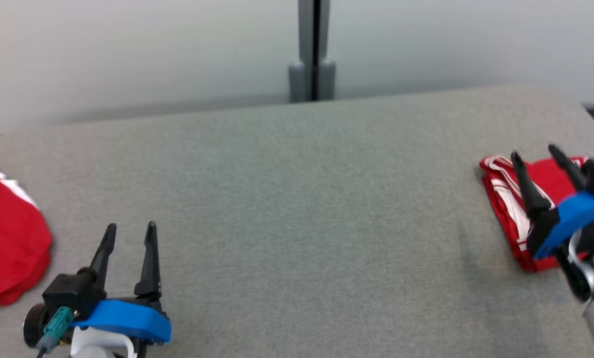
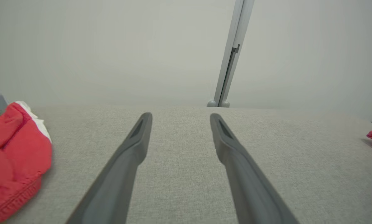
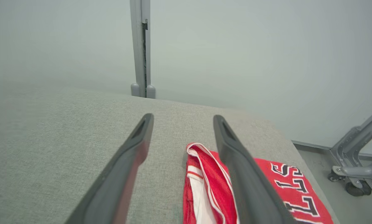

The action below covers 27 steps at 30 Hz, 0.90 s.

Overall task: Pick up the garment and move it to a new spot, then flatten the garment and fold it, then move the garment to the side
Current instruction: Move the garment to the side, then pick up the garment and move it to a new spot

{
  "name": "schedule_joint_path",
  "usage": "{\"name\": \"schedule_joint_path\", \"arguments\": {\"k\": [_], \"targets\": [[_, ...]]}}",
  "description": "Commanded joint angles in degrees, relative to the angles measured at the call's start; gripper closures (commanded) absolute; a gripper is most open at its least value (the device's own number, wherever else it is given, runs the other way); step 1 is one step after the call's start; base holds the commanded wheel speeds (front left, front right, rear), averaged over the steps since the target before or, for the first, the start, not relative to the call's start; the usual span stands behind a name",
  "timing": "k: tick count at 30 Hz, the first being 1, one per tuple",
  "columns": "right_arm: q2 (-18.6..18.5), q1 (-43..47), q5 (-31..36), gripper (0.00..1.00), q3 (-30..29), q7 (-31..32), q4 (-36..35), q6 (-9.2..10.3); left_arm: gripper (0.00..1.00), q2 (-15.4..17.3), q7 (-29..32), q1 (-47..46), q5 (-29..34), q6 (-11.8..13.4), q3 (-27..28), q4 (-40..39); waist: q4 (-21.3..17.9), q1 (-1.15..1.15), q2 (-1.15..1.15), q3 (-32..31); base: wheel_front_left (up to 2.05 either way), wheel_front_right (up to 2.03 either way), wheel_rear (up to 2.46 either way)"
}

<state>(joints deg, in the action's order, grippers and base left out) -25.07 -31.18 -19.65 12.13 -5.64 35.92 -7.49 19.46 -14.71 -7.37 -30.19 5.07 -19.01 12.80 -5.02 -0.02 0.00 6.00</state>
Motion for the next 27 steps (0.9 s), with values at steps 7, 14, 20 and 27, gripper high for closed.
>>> {"name": "schedule_joint_path", "arguments": {"k": [7,14,20,27], "targets": [[12.0,19.6,6.5,0.00,-12.4,-0.7,-19.5,-0.01,0.00,-0.7,-0.4,4.7,0.0,0.4,1.1,0.6,3.3,0.02,0.00,-3.9,0.00,0.00,0.00],[19.5,29.5,10.8,0.00,-16.4,1.2,-27.3,-0.01,0.00,-1.0,-0.5,7.4,0.5,0.3,1.7,0.4,4.1,0.02,0.00,-6.0,0.00,0.00,0.00],[21.1,32.1,11.7,0.00,-17.2,2.0,-29.3,-0.01,0.00,-0.8,-0.5,7.8,0.9,0.3,2.1,0.0,4.0,0.02,0.00,-6.4,0.00,0.00,0.00],[21.6,32.0,12.4,0.00,-16.6,2.5,-30.1,-0.01,0.00,-0.9,-0.5,8.2,1.3,0.8,1.8,-0.5,3.5,0.02,0.00,-6.2,0.00,0.00,0.00]]}}
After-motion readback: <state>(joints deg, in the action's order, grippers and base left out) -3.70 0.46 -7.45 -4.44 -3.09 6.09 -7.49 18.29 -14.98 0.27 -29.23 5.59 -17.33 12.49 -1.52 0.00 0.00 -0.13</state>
